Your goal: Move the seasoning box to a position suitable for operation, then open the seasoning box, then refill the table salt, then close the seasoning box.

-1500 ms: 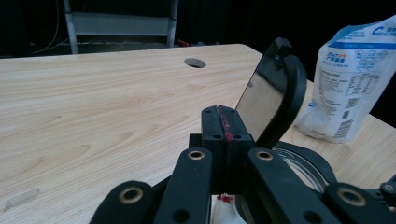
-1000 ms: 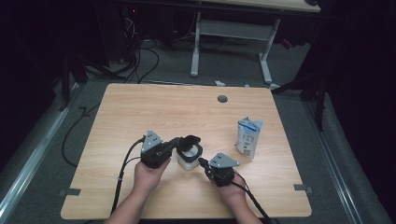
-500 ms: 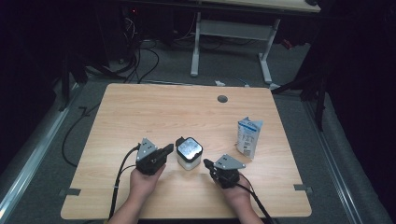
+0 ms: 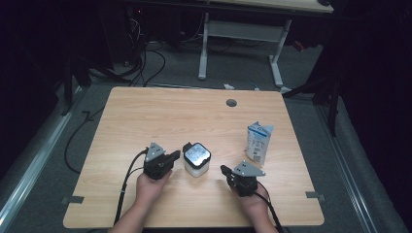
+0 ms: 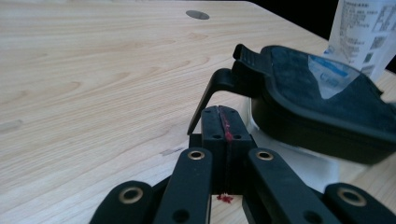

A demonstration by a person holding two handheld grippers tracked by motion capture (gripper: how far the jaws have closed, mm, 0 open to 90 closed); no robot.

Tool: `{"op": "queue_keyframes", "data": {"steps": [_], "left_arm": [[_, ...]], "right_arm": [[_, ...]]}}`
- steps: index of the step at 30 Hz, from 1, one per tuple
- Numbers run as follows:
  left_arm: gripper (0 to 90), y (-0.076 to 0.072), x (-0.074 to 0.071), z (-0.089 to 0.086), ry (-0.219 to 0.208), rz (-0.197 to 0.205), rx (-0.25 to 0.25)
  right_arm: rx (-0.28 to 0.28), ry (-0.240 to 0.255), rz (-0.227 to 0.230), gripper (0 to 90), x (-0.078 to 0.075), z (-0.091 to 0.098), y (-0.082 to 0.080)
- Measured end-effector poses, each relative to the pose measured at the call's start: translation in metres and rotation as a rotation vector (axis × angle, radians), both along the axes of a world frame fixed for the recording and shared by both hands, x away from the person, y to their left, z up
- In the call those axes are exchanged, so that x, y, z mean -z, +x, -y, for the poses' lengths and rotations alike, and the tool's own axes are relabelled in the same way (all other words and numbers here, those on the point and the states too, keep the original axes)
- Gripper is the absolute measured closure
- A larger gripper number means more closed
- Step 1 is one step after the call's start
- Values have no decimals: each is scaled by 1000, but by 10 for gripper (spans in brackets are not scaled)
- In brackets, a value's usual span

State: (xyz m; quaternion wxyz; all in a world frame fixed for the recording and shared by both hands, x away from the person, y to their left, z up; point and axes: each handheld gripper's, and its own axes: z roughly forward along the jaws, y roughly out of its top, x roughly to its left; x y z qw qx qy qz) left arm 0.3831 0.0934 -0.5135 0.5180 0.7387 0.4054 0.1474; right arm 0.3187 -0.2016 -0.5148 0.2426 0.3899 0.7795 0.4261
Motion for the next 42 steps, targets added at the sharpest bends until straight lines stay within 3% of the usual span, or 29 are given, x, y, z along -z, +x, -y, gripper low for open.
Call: {"op": "queue_keyframes", "data": {"steps": [15,20,33,37,42], "left_arm": [[900,15,-1,11,37,-15,27],[900,27,1,12,5,-27,26],[900,44,1,29,24,-35,44],[900,44,-1,24,28,-28,21],[859,37,-4,1,53,-15,-30]], "right_arm": [[-18,-2,14,887,-3,-2,-4],[-13,-1,15,887,-3,0,-4],[-3,-3,14,887,-3,3,-4],[-1,-3,12,887,-3,4,-4],[0,3,12,887,-3,4,-3]]}}
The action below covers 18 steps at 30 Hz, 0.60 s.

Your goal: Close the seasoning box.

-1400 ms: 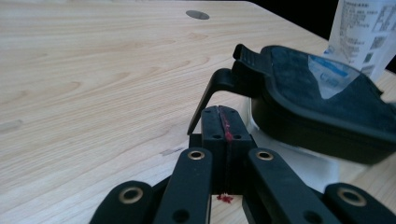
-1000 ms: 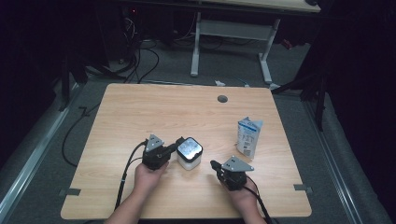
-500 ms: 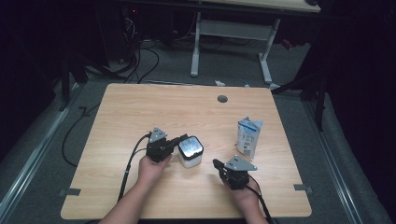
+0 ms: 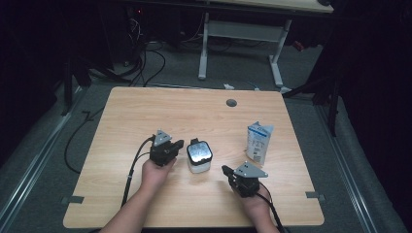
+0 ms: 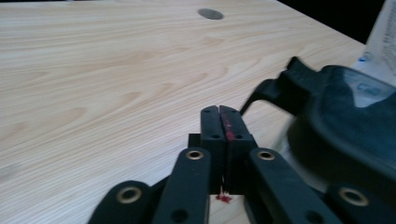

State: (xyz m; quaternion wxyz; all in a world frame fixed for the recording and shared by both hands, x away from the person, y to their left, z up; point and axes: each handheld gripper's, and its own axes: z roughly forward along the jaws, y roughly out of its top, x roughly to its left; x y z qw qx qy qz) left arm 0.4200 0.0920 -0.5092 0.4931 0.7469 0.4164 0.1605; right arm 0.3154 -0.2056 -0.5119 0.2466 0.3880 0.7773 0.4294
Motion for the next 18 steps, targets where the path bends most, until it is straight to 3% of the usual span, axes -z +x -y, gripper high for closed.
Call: {"op": "queue_keyframes", "data": {"steps": [3,8,11,14,18], "left_arm": [[827,-12,-2,-19,25,21,-29],[629,-52,-5,-57,58,89,-115],[541,-70,-5,-75,53,89,-140],[517,-84,1,-92,81,81,-165],[510,-85,6,-102,98,58,-189]], "right_arm": [[-2,-2,3,887,0,0,2],[3,3,9,888,-1,-3,10],[11,3,2,888,0,-6,17],[18,-2,5,888,1,-12,27],[30,-22,-10,888,4,-18,39]]}}
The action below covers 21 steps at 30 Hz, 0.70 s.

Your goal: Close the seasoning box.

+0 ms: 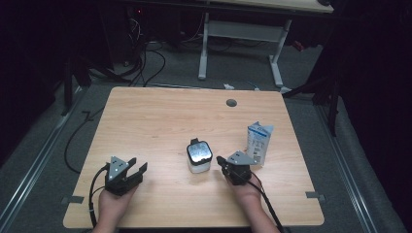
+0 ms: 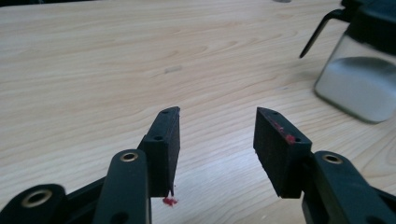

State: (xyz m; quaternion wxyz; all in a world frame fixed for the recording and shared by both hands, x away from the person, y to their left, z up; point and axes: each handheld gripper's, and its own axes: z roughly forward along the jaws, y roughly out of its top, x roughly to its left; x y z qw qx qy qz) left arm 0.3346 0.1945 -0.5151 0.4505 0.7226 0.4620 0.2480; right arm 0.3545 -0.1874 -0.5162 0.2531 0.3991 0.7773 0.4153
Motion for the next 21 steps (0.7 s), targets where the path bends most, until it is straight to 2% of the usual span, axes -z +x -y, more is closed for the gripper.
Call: {"op": "queue_keyframes", "data": {"steps": [3,6,9,21], "left_arm": [[501,0,3,-4,-3,-13,-4],[494,-1,3,-7,3,-4,-11],[494,-3,3,-12,-13,-5,-11],[485,-6,4,-10,-4,2,0]], "right_arm": [[5,-7,-10,888,0,-4,4],[1,-19,-14,887,1,-8,6],[-7,-29,-10,887,0,-10,7],[-29,-34,-2,890,-3,-15,3]]}}
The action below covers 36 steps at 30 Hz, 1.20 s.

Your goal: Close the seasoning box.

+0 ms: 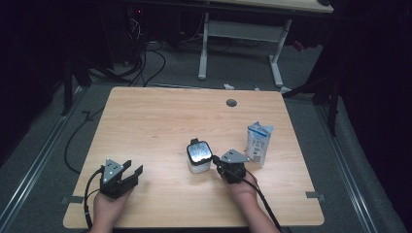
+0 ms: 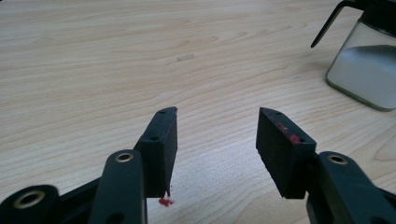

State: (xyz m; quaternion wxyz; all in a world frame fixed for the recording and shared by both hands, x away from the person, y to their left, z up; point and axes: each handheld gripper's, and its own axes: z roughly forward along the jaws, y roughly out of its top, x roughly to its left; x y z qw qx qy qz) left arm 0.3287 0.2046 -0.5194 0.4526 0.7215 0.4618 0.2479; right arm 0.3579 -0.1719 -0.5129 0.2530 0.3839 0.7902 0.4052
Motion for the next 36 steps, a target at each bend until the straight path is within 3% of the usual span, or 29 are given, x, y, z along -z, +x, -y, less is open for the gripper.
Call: {"op": "queue_keyframes", "data": {"steps": [36], "left_arm": [[477,0,0,1,-5,0,17]], "right_arm": [[-65,33,11,873,-1,-14,-22]]}}
